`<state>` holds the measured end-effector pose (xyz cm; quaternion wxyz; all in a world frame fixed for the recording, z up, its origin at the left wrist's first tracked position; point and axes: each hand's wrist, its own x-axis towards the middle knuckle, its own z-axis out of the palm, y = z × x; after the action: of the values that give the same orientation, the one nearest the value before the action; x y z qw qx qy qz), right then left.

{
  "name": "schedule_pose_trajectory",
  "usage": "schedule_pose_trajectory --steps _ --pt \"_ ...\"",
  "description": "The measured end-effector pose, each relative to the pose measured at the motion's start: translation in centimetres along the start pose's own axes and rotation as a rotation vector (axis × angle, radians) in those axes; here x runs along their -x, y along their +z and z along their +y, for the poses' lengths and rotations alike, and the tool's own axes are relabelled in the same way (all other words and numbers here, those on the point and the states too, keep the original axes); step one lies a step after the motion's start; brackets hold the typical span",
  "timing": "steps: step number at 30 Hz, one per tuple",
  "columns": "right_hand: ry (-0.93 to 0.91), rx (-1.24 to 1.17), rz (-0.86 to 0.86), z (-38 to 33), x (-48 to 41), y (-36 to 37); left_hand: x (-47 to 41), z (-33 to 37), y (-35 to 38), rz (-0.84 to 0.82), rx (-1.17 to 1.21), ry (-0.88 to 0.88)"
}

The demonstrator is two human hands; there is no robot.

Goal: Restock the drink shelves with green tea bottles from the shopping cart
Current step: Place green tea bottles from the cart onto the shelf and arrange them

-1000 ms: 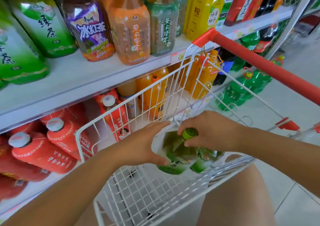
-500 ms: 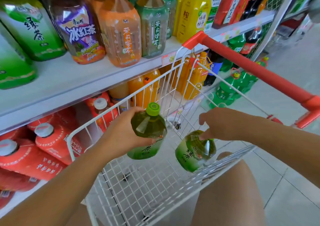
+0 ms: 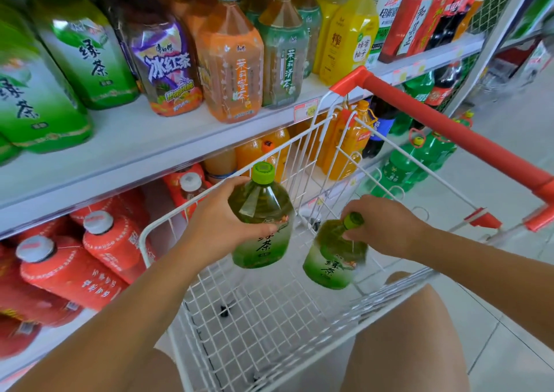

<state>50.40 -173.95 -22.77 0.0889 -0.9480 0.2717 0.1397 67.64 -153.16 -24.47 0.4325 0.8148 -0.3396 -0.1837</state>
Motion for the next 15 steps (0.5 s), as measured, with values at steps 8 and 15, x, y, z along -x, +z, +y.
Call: schedule_pose_trajectory --steps 8,15 --pt "-0.290 -0.326 0.474 -4.4 1.7 -8.0 0.6 3.4 -5.6 0.127 0.109 0.030" --pt "-0.572 -0.384 0.774 -10.2 2.1 -17.1 3.2 6.1 -16.3 0.358 0.169 0.146"
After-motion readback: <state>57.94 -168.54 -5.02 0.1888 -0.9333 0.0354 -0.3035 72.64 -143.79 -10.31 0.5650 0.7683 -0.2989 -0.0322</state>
